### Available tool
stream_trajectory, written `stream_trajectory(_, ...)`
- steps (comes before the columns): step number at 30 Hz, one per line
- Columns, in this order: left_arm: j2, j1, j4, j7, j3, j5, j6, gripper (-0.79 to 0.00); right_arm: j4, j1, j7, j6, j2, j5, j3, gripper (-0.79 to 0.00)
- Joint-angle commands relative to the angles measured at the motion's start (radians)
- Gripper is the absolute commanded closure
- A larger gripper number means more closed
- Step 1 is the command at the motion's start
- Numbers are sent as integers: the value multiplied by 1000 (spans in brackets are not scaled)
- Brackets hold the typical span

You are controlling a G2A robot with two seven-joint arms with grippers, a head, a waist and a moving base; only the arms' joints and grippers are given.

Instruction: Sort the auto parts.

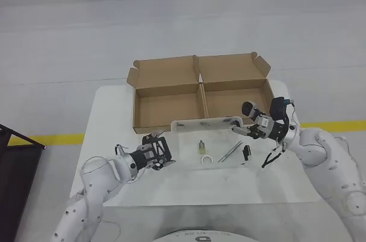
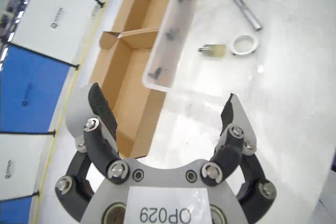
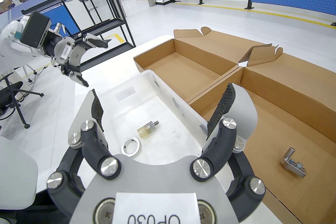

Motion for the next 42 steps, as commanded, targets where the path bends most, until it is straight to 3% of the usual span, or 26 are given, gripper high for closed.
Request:
stream_trajectory(1,-7,-51,25,-83,42,-115,-45,-785,0,0,0,0,0,0,0,-785)
stream_trajectory(7,-28,-170,86,-271,139,-318,-26,-785,-8,1,-13,37,-2,-10,4,-785)
stream_trajectory(9,-32,-196,94,-312,160,-396,-26,-785,0,-7,-93,100,-6,-19,34,-785)
stream_trajectory(13,-38,-243,104,-396,199,-491,-8,-739,29,-62,-254,94,-9,-34,100,-785)
stream_trajectory(14,-41,-257,116,-411,215,-512,2,-711,37,-76,-283,92,-9,-45,117,-785)
stream_trajectory(15,-44,-276,129,-423,229,-525,18,-631,41,-89,-307,90,-9,-56,130,-785)
stream_trajectory(17,-53,-316,160,-434,263,-552,54,-416,43,-112,-341,93,-10,-80,148,-785)
stream_trajectory(20,-67,-383,202,-436,320,-528,114,-446,38,-137,-378,110,-14,-111,159,-785)
stream_trajectory(25,-94,-468,279,-400,446,-368,201,-582,32,-158,-402,137,-21,-148,156,-785)
stream_trajectory(31,-129,-545,405,-396,595,-232,215,-690,32,-180,-427,141,-26,-159,174,-785)
stream_trajectory(38,-178,-621,552,-380,692,-185,287,-674,20,-204,-434,144,-31,-164,197,-785)
stream_trajectory(42,-199,-655,608,-383,703,-221,308,-597,10,-216,-431,149,-34,-176,208,-785)
